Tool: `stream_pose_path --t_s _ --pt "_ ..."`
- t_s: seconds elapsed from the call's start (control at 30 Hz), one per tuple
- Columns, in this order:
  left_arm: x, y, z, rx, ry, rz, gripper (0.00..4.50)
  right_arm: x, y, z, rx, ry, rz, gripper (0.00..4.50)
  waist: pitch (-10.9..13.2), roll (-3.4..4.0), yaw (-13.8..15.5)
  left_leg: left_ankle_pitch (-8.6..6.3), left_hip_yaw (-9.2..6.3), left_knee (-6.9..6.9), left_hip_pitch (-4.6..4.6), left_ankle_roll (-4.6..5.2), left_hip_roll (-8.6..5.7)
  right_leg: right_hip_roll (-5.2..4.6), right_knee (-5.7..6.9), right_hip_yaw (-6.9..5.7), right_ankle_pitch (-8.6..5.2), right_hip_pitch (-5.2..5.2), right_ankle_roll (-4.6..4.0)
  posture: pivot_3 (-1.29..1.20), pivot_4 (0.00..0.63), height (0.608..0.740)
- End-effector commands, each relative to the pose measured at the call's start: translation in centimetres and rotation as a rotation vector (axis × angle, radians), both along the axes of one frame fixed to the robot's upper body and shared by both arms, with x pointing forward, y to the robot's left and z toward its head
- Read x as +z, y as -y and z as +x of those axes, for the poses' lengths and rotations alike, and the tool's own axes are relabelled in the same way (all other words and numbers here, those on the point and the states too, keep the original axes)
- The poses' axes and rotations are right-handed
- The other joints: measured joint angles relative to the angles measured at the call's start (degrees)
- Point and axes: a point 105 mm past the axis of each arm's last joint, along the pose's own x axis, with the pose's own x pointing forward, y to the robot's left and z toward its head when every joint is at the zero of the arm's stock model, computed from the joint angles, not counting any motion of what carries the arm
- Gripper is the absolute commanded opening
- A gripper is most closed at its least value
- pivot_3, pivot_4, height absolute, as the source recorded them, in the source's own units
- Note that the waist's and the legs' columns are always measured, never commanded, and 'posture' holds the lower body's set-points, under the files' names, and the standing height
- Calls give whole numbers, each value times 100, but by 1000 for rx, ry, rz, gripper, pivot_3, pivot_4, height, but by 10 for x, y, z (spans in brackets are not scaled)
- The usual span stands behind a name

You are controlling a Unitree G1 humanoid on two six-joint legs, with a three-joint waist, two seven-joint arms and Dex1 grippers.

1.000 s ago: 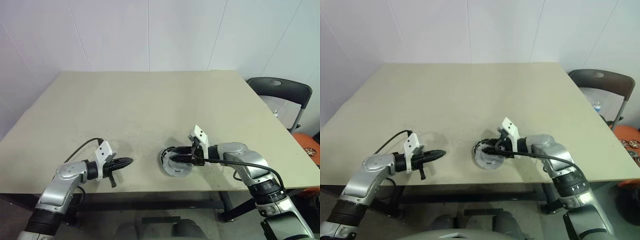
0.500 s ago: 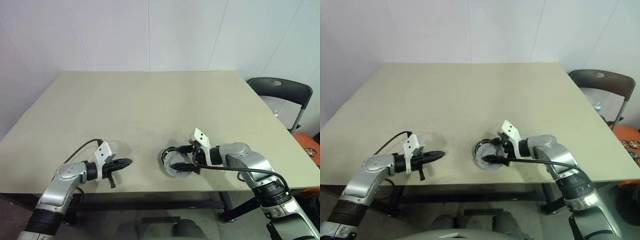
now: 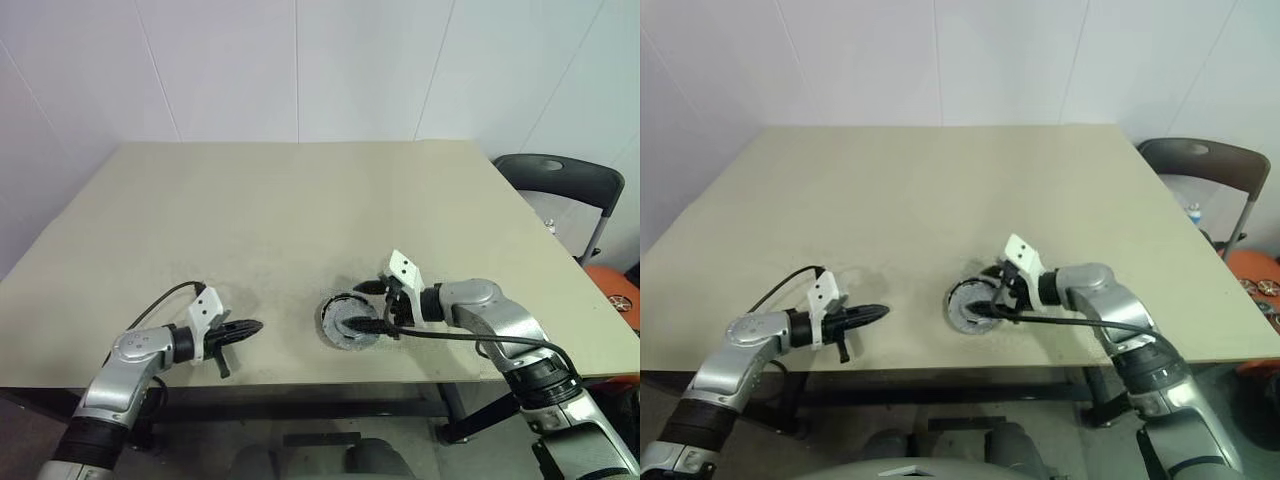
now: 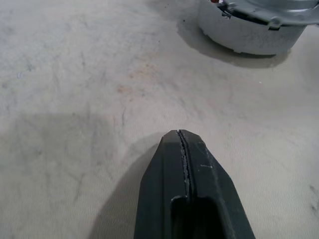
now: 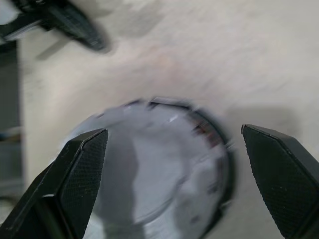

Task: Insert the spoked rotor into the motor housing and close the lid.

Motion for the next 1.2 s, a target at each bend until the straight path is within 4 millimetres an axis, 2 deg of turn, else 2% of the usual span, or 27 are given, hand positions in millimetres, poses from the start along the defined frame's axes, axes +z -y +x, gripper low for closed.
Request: stream_pose_path --t_s 0.03,0.17,0.37,0.6,0.83,1.03,1.2 --pt "9 4 4 -21 45 0 0 18 -2 6 3 53 56 4478 0 0 8 0 0 0 -1 0 0 0 0 0 0 0 0 0 0 740" --pt "9 4 3 -22 40 3 0 19 -2 -17 109 -41 69 4478 0 1 18 0 0 0 -6 0 0 -1 -1 0 0 -1 0 0 0 740" --pt "9 5 2 -24 32 11 0 20 1 -27 176 -47 0 4478 1 2 -2 0 0 5 1 0 0 -1 1 0 0 1 0 0 0 740" --pt "14 8 3 -22 35 8 0 12 -5 -28 194 -13 -66 4478 1 1 4 0 0 2 -2 0 0 -1 -1 0 0 0 0 0 0 740" --pt "9 4 2 -15 30 11 0 1 -10 -32 212 -12 -101 4478 1 0 3 0 0 3 -1 0 0 -1 -1 0 0 0 0 0 0 740" --pt "7 2 3 -9 34 11 0 -2 -8 -20 163 44 -132 4478 1 0 4 0 0 4 -1 0 0 0 -1 0 0 0 0 0 0 740" --pt "6 2 4 -7 38 12 0 -2 -8 -18 159 48 -129 4478 1 0 3 0 0 3 -1 0 0 -1 -1 0 0 1 0 0 0 740"
